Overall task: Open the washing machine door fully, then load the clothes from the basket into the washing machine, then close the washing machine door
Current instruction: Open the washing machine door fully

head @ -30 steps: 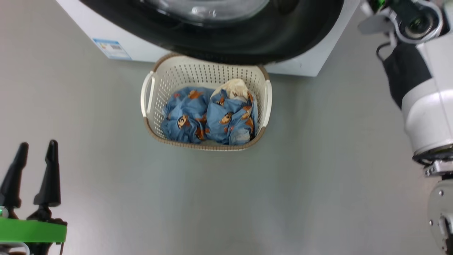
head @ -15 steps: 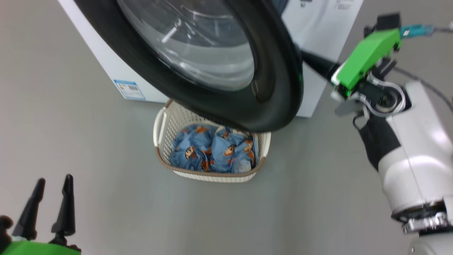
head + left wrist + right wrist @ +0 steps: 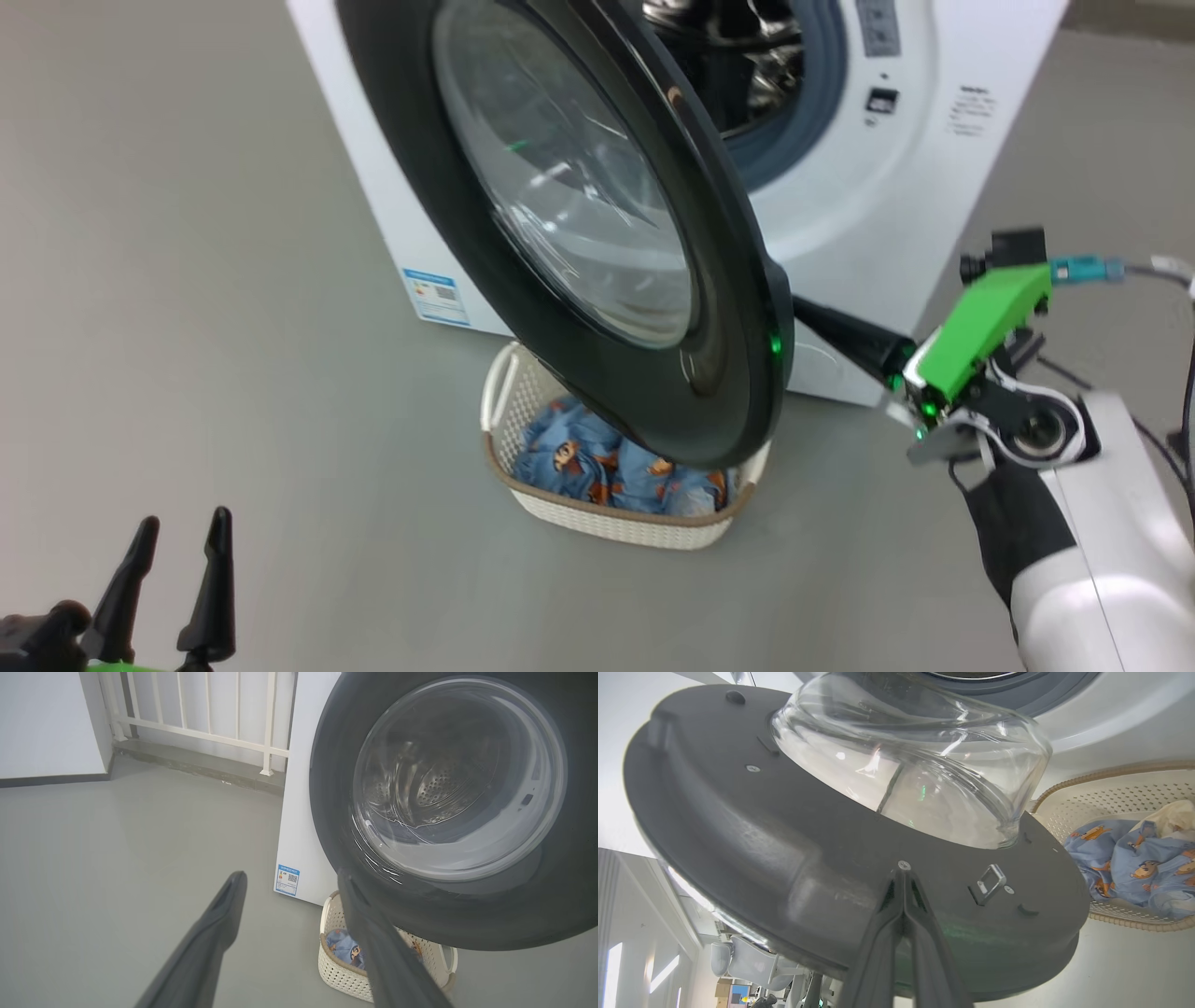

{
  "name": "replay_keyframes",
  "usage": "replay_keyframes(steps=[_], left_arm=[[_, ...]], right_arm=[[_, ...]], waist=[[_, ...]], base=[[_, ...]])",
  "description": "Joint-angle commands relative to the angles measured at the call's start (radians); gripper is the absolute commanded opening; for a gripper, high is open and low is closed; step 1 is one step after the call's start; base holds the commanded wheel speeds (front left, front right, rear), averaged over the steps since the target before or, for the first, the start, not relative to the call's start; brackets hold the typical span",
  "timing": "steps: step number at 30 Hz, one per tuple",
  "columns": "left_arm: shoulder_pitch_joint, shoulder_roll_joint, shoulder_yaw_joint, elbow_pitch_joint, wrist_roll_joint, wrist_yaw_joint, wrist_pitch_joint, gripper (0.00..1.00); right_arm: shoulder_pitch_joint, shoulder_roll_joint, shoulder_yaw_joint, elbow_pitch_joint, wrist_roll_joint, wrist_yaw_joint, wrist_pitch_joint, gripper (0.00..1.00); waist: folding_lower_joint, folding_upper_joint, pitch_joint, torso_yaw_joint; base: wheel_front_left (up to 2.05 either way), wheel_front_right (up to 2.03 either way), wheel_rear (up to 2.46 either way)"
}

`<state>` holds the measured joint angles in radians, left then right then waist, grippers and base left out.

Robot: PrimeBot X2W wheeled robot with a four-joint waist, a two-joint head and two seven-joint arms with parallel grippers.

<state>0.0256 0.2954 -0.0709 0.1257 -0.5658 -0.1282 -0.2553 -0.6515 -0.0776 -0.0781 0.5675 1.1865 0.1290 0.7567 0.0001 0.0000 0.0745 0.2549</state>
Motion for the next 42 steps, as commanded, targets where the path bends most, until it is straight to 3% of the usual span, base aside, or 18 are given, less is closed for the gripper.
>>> replay_keyframes(steps=[1,26,42], left_arm=[[-0.017,0.026,0.038,-0.014,0.013,-0.003,-0.006,1.00],[-0.031,0.022,0.025,0.024,0.046,-0.003,-0.006,1.00],[-0.039,0.022,0.035,0.024,0.046,-0.003,-0.006,1.00]], right_arm=[[0.003,0.025,0.021,-0.039,0.013,0.002,0.010,0.00],[0.074,0.027,0.176,-0.093,0.173,0.002,-0.012,0.00],[0.060,0.027,0.253,-0.074,0.214,0.002,-0.054,0.00]], waist=[[-0.0001,0.0000,-0.045,0.051],[-0.0001,0.0000,-0.083,0.220],[-0.0001,0.0000,-0.076,0.221]], base=[[0.00,0.00,0.00],[0.00,0.00,0.00],[0.00,0.00,0.00]])
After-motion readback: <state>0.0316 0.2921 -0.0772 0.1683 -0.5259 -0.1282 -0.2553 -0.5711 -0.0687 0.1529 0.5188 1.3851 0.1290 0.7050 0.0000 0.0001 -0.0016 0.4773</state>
